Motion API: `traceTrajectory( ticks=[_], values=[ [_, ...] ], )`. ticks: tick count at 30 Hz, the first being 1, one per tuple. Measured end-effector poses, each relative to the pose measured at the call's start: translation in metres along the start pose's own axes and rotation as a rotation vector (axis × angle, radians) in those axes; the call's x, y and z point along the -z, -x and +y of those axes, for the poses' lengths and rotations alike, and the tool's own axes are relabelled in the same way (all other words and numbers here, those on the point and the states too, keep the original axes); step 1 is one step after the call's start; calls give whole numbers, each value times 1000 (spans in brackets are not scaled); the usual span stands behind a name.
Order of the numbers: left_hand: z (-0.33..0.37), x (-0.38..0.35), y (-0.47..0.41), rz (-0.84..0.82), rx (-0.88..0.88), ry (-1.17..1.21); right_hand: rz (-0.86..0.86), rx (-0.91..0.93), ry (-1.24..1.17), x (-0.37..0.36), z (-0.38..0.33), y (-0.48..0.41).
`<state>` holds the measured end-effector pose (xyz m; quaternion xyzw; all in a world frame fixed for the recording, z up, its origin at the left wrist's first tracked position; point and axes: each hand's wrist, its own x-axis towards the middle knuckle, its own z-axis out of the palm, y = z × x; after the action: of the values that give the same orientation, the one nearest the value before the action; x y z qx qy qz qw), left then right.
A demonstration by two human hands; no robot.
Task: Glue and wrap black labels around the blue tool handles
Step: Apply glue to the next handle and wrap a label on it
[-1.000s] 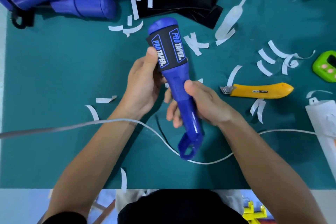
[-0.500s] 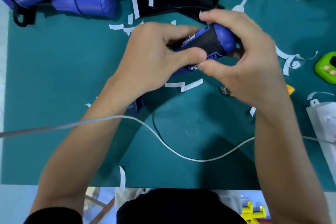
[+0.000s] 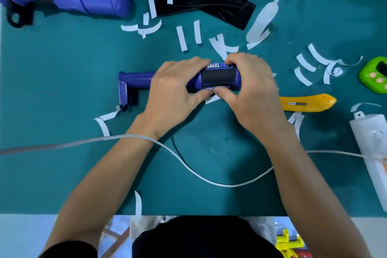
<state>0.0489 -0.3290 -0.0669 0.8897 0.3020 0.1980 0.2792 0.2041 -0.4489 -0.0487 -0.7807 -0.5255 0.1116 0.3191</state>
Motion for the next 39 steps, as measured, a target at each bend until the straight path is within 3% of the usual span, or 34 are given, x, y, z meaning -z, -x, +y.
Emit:
traceTrajectory(
  ticks=[5, 12, 28, 39],
  values=[
    [-9, -7, 2, 47, -29, -20, 135, 98, -35, -8, 1, 3],
    [-11, -9, 3, 54, -70, -32, 177, 28, -189, -18, 4, 4],
    [-9, -12, 4, 88, -71, -5, 258, -65, -197, -24, -9, 2],
    [6, -10, 5, 87, 4, 70, 52, -327, -406, -5, -3, -1]
  ],
)
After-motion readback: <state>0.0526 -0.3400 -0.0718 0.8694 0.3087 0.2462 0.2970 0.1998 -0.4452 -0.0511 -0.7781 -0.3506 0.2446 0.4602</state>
